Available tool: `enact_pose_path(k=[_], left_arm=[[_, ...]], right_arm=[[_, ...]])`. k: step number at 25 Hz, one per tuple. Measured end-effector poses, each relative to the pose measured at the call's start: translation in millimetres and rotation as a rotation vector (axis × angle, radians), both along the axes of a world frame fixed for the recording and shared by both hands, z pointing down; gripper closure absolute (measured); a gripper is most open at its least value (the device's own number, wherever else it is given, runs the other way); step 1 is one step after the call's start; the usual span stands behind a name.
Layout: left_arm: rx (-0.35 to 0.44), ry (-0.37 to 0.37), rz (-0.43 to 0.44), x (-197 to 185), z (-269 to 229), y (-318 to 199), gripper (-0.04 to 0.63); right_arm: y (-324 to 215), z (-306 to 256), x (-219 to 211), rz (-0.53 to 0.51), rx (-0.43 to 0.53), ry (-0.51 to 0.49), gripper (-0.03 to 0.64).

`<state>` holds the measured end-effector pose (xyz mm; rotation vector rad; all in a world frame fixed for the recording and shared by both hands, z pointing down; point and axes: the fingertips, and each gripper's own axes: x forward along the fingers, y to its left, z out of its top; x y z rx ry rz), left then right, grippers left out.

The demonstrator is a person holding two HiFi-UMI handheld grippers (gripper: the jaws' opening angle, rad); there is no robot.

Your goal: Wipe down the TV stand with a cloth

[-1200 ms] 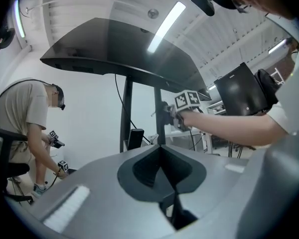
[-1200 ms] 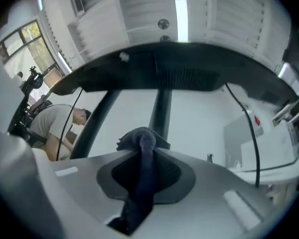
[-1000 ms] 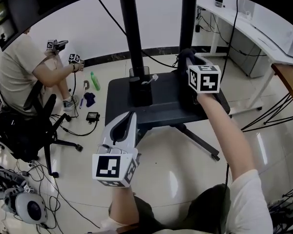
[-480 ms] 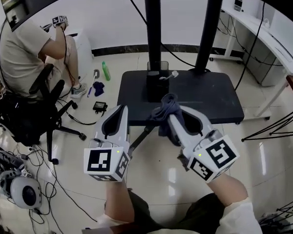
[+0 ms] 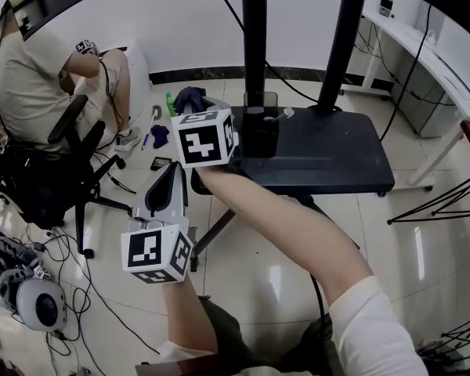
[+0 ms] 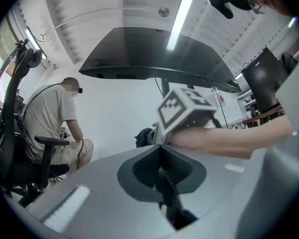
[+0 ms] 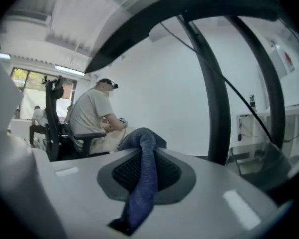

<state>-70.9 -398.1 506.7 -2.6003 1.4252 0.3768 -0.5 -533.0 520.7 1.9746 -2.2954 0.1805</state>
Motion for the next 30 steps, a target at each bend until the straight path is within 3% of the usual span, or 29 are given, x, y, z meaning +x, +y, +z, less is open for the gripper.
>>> enact_pose_path(k=[5, 10, 13, 17, 19, 21, 24, 27, 30], left_arm=[[-0.004, 0.007, -0.007, -6, 0, -5, 0.486], [-0.011, -0.003, -0.002, -9, 4, -10, 0.486], [-0.012, 0.016, -0.019, -22, 3, -12, 0.486], [-0.012, 0.045, -0.047, -37, 0, -17, 0.486], [-0.011, 0.045, -0.040, -33, 1, -20, 0.486], [-0.010, 0.031, -0.017, -22, 5, -21, 0.486], [-0.004, 0.006, 0.028, -2, 8, -18, 0.486], [0.002, -0.003, 0.055, 7, 7, -14, 0.486], [0.005, -0.001, 0.057, 7, 3, -10, 0.486]], right_arm=[[-51, 34, 36, 0.172, -0.163, 0.052, 0.574], [-47, 47, 39, 0.182, -0.200, 0.097, 0.575], [-8, 33, 20, 0.078, -0.122, 0.099, 0.575], [99, 15, -13, -0.107, 0.035, 0.073, 0.575], [150, 15, -23, -0.188, 0.137, 0.069, 0.575], [192, 22, -18, -0.220, 0.172, 0.006, 0.574], [226, 21, 24, -0.172, 0.213, -0.079, 0.574], [210, -3, 101, -0.063, 0.329, -0.080, 0.574], [158, -14, 171, 0.055, 0.259, -0.117, 0.574]])
